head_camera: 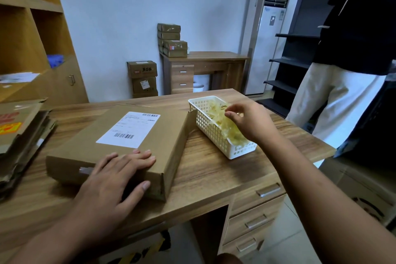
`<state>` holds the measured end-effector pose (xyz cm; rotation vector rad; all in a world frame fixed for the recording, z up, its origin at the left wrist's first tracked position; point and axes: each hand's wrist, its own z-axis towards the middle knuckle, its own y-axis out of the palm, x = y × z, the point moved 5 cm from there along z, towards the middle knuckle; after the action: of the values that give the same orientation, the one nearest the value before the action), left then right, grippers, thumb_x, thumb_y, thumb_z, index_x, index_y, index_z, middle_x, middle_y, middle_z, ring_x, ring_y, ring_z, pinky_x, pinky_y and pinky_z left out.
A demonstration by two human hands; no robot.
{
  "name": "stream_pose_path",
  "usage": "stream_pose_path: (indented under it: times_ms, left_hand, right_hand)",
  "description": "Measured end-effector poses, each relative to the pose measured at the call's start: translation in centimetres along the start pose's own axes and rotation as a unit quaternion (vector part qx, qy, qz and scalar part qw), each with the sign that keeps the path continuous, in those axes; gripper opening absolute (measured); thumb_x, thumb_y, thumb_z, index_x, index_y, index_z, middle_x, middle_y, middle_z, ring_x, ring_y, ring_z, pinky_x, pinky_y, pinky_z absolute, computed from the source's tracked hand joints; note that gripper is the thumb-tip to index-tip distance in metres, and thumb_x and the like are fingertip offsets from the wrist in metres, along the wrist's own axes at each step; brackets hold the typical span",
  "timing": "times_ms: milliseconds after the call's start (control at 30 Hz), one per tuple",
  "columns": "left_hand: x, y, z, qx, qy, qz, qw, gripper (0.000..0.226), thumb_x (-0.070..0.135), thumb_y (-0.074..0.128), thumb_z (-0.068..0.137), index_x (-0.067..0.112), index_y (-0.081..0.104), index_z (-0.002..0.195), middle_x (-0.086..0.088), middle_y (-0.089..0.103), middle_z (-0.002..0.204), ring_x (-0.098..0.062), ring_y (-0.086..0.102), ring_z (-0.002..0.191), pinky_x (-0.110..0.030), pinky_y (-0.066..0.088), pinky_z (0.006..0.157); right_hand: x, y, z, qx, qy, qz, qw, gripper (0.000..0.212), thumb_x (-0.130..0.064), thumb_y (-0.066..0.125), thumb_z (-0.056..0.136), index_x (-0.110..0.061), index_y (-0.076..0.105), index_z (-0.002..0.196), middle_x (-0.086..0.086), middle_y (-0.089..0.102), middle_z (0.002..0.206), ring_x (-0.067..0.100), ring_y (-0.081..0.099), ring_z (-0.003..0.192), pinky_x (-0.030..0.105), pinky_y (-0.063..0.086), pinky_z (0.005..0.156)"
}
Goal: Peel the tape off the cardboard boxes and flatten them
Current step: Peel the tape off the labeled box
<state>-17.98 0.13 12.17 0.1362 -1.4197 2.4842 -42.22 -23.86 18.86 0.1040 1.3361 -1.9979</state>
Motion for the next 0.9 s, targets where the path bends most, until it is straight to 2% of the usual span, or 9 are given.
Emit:
stream_pose_path:
  times_ms: [133,233,400,533,633,767,900]
  left_hand:
    - [-0.1,0.1,-0.1,-0.001,-0.003,0.0,1.0,0.046,0.053,0.042,0.092,0.041,0.054,0.134,0.031,0.045,0.144,0.011,0.032,0.139,-0.022,0.012,0.119]
    - [-0.3,0.2,-0.1,0.001,-0.007,-0.003,1.0,0.045,0.053,0.042,0.092,0.043,0.052,0.135,0.032,0.045,0.144,0.01,0.032,0.139,-0.024,0.013,0.119]
    - [-0.5,0.4,-0.1,-0.006,-0.008,0.0,1.0,0.046,0.054,0.042,0.092,0.044,0.05,0.136,0.032,0.043,0.145,0.01,0.031,0.14,-0.023,0.012,0.119]
    - [-0.4,0.3,-0.1,-0.005,-0.011,-0.001,1.0,0.046,0.055,0.041,0.092,0.044,0.051,0.136,0.031,0.044,0.145,0.009,0.032,0.14,-0.025,0.013,0.119]
    - [-0.3,0.2,-0.1,-0.008,-0.013,-0.001,1.0,0.047,0.055,0.04,0.092,0.043,0.051,0.135,0.031,0.044,0.145,0.007,0.034,0.14,-0.029,0.016,0.12]
    - [-0.2,0.2,0.0,-0.014,-0.014,-0.002,1.0,0.048,0.056,0.038,0.092,0.042,0.051,0.136,0.03,0.043,0.145,0.007,0.033,0.14,-0.028,0.015,0.12]
    - [-0.1,0.1,0.0,-0.012,-0.012,0.0,1.0,0.049,0.057,0.038,0.092,0.042,0.051,0.137,0.03,0.043,0.146,0.009,0.03,0.141,-0.024,0.011,0.12]
  right_hand:
    - [0.4,0.7,-0.6,-0.009,-0.014,0.001,1.0,0.02,-0.032,0.062,0.1,-0.024,0.076,0.11,-0.007,0.075,0.111,0.016,0.063,0.11,0.034,0.049,0.091]
    - [1.0,1.2,-1.4,-0.014,-0.01,-0.006,1.0,0.024,-0.032,0.055,0.102,-0.023,0.075,0.113,0.001,0.074,0.108,0.023,0.058,0.116,0.037,0.049,0.09]
    - [1.2,2.2,-2.2,-0.039,-0.01,-0.022,0.999,0.026,-0.031,0.053,0.102,-0.024,0.075,0.114,0.003,0.07,0.105,0.02,0.046,0.126,0.037,0.044,0.099]
    - [0.8,3.0,-2.2,-0.057,-0.027,-0.044,0.997,0.026,-0.027,0.053,0.102,-0.02,0.077,0.11,0.001,0.072,0.111,0.023,0.045,0.126,0.036,0.043,0.099]
    - [0.4,3.0,-2.0,-0.075,-0.057,-0.085,0.992,0.026,-0.028,0.053,0.103,-0.02,0.076,0.114,0.0,0.068,0.121,0.028,0.046,0.121,0.038,0.039,0.104]
    - [0.2,2.2,-2.3,-0.034,-0.078,-0.071,0.994,0.022,-0.022,0.062,0.1,-0.019,0.077,0.115,0.004,0.056,0.125,0.026,0.047,0.12,0.032,0.037,0.104]
    - [-0.4,1.0,-2.8,0.007,-0.08,-0.056,0.995,0.03,-0.016,0.065,0.096,-0.021,0.072,0.125,0.004,0.052,0.129,0.023,0.045,0.125,0.03,0.035,0.106]
